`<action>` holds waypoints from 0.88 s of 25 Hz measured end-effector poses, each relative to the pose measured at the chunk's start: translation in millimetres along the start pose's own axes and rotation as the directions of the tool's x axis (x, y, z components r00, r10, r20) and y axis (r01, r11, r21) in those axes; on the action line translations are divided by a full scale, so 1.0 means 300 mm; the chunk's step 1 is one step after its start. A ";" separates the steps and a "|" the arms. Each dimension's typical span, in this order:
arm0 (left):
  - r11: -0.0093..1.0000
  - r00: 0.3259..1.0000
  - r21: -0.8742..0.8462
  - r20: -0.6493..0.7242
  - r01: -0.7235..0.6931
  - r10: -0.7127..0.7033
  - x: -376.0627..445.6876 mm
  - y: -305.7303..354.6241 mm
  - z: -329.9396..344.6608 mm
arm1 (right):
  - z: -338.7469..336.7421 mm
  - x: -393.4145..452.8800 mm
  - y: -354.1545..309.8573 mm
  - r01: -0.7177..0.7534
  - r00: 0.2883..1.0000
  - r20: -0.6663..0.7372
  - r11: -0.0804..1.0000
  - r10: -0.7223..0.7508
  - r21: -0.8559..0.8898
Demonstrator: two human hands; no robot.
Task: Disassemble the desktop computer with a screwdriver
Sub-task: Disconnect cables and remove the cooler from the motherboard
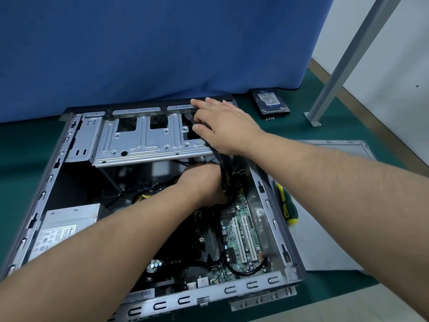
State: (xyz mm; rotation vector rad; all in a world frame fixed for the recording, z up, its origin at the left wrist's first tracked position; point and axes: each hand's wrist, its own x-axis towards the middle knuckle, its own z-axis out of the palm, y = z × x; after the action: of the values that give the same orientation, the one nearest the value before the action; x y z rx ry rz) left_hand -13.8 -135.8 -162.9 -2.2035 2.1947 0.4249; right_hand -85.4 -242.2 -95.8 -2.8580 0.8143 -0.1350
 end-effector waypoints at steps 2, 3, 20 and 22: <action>0.999 1.000 -0.046 0.018 -0.003 0.003 -0.001 -0.010 -0.001 | 0.001 0.002 0.000 0.003 1.000 0.001 1.000 -0.003 -0.001; 0.998 0.999 -0.070 0.034 -0.009 0.011 -0.001 -0.015 -0.001 | 0.001 0.002 0.002 0.002 1.000 -0.001 1.000 -0.002 -0.002; 0.990 1.000 -0.140 0.016 0.005 -0.003 -0.132 -0.001 -0.094 | -0.017 0.002 -0.001 0.005 1.000 0.007 1.000 -0.005 0.029; 0.987 0.999 -0.161 -0.032 -0.014 0.009 -0.146 0.005 -0.100 | -0.010 0.001 0.005 0.009 1.000 0.002 0.998 -0.009 0.060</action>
State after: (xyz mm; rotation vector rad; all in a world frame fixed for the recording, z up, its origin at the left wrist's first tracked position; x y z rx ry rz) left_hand -9.1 -98.4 -125.2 -2.2904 2.2657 0.5922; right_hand -86.2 -244.0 -93.1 -2.8052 0.7835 -0.1548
